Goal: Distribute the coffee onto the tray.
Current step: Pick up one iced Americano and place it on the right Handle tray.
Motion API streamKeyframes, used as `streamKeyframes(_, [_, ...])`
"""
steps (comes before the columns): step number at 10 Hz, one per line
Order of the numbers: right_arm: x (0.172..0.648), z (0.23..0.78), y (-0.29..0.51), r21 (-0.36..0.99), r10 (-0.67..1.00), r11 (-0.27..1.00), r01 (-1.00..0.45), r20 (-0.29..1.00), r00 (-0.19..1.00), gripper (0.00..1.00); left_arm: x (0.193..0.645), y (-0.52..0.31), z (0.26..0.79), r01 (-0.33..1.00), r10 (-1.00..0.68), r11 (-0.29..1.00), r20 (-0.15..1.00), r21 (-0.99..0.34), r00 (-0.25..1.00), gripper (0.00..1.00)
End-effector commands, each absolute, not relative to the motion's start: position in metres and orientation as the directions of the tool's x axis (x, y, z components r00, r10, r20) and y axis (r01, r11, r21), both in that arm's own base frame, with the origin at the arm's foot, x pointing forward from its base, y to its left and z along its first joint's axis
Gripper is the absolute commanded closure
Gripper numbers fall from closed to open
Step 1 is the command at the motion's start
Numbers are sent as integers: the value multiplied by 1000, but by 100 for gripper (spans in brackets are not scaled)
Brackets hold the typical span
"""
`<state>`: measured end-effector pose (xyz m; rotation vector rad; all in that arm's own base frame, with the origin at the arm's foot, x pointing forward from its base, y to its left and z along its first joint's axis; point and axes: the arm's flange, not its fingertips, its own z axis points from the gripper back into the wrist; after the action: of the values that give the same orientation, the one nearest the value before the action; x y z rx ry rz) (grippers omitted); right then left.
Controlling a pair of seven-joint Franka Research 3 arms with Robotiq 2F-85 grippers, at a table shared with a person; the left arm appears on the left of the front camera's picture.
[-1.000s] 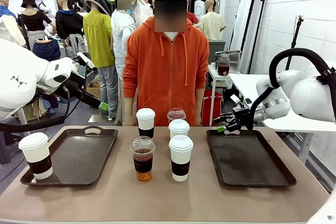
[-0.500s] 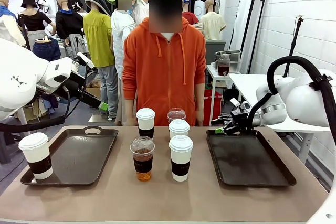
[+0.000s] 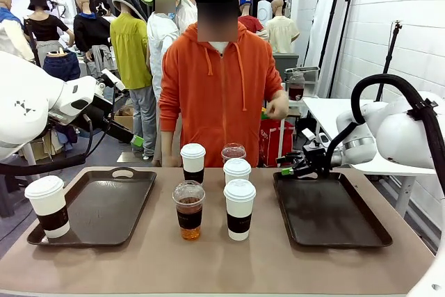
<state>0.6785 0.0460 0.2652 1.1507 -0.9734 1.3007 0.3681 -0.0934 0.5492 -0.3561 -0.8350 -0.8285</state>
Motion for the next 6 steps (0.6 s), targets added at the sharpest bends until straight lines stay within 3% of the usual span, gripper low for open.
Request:
streamKeyframes(1, [693,266,69,84,183,-60,-995,980,72,0,369,-92,547,768,-498,639,774,23,392,0])
streamKeyframes(6, [701,260,126,92,140,-35,-995,986,87,0,369,-92,547,768,-498,639,774,23,392,0])
